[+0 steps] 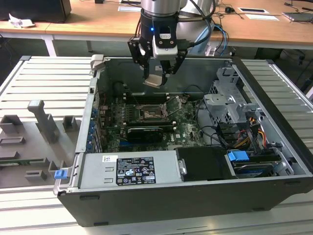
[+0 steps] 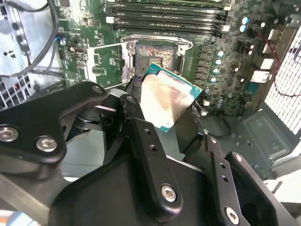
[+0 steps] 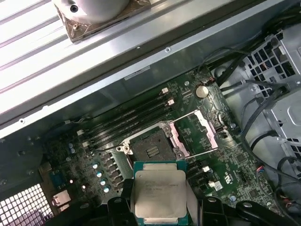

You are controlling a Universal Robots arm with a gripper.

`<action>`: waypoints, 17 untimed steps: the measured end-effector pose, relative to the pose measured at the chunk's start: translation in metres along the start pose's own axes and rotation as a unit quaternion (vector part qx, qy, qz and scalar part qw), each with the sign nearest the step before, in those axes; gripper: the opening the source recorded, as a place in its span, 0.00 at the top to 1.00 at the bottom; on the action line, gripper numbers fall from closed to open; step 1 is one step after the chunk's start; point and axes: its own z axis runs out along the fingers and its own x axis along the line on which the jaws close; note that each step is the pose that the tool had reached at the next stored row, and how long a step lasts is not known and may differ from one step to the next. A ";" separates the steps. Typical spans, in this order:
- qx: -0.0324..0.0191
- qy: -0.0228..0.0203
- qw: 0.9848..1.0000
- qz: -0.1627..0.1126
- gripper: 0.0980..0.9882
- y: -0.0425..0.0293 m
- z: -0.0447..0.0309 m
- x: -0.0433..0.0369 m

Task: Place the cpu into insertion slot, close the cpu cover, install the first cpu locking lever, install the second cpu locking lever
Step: 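Place the cpu into insertion slot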

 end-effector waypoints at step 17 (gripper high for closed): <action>-0.001 -0.006 0.997 0.072 0.52 -0.0003 0.0035 0.0000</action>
